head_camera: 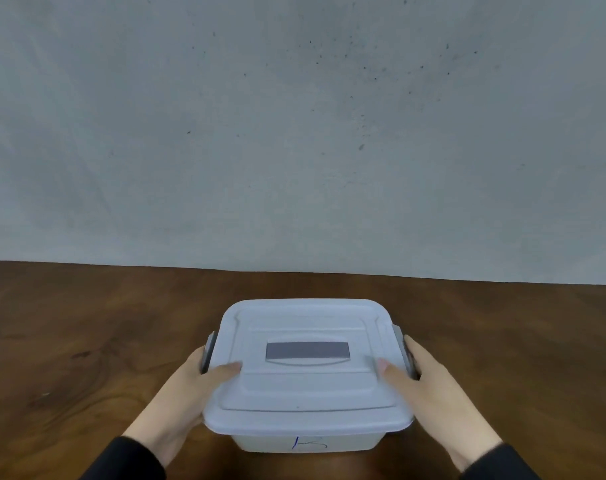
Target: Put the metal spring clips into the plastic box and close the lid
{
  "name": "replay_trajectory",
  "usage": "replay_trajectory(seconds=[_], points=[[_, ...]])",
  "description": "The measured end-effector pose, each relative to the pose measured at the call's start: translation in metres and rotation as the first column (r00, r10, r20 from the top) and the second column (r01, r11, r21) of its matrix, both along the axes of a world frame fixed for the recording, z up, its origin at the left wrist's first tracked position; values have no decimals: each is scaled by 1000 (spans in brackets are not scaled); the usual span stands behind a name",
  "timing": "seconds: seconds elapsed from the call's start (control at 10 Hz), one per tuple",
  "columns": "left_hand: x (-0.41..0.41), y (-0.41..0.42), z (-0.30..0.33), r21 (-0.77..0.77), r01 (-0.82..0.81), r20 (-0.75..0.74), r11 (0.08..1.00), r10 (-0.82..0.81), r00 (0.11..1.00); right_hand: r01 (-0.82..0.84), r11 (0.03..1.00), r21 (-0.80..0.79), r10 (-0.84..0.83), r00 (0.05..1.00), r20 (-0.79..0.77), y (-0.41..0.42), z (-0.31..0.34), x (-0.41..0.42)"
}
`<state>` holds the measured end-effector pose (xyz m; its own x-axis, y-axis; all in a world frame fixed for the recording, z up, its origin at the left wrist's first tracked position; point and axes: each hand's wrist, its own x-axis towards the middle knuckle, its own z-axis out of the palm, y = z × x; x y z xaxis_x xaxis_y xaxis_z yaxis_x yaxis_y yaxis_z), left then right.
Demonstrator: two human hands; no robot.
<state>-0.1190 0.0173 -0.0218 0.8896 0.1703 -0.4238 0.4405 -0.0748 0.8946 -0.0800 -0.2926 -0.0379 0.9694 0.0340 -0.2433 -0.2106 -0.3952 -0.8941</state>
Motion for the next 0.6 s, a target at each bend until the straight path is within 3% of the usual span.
replay_trajectory(seconds=[0.1, 0.2, 0.5, 0.6], points=[[3, 0, -6, 175, -45, 139, 984, 20, 990, 52, 998, 41, -53, 998, 28, 7, -11, -6], [6, -3, -11, 310, -47, 133, 950, 6, 991, 91, 996, 15, -92, 993, 77, 12, -14, -10], [10, -4, -10, 424, 23, 169, 905, -104, 980, 81, 996, -32, -77, 991, 111, 16, -6, -15], [1, 4, -6, 380, -28, 274, 924, -83, 958, 152, 988, -20, -145, 971, 191, 12, 6, -23]])
